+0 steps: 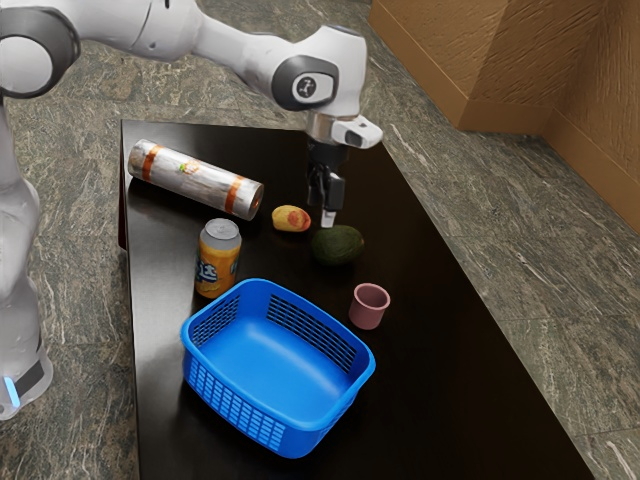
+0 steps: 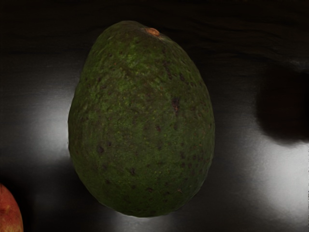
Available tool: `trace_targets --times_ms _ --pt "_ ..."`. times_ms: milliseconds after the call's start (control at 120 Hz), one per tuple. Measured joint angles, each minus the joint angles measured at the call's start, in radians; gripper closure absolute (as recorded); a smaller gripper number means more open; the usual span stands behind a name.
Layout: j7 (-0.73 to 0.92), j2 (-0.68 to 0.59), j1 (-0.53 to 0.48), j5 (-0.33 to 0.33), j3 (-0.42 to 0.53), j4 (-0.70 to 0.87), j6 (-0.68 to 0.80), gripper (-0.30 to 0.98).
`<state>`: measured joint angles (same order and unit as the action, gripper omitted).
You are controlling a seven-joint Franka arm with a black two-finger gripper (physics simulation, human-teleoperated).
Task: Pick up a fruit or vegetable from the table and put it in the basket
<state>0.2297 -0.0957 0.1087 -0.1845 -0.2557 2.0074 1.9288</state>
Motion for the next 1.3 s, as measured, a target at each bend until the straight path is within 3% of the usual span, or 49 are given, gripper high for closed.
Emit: trace_targets --times_ms 267,717,1300 --pt "0.075 0.029 -0.023 -0.025 0.001 0.000 0.049 0.00" --pt "0.141 0.002 -0.011 -0.134 0.014 0.088 0.155 0.00" --pt "0.178 0.014 -0.047 -0.149 0.015 0.094 0.191 0.00"
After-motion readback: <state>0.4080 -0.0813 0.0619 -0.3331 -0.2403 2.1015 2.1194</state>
